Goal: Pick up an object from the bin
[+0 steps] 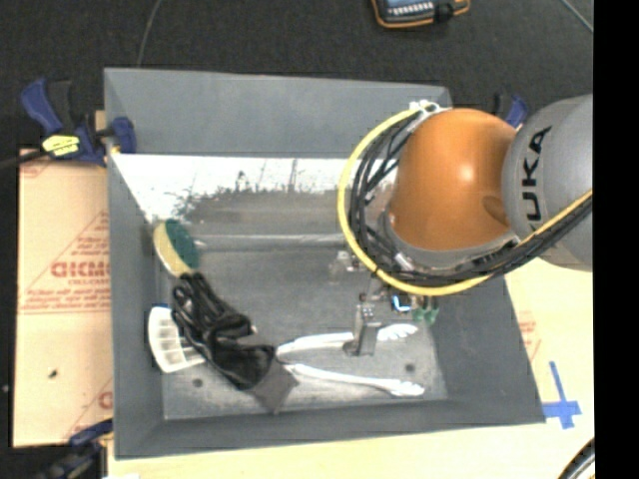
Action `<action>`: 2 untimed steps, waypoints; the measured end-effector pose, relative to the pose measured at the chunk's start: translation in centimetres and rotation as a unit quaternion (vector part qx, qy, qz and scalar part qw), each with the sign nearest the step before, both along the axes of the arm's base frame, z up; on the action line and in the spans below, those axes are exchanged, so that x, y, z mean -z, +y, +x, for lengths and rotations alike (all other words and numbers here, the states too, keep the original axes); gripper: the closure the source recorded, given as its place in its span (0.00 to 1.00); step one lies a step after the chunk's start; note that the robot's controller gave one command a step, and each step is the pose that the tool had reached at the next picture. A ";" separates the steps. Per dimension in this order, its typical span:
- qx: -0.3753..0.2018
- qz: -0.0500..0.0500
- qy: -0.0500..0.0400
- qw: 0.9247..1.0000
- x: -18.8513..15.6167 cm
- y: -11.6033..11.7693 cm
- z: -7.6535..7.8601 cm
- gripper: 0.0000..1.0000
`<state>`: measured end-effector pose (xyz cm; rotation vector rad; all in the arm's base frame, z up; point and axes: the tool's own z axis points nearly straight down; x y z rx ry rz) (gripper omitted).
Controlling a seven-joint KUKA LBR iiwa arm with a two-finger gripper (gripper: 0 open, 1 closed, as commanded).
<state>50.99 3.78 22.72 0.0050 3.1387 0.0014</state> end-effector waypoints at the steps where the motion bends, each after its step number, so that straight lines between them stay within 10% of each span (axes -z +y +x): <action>1: 0.000 0.000 0.000 1.000 0.0 0.0 0.0 0.00; 2: -0.137 -0.001 0.000 0.991 2.6 -2.2 -1.3 0.00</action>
Offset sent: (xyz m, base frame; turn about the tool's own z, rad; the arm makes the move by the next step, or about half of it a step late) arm -0.0133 -0.0206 -0.0266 -0.2824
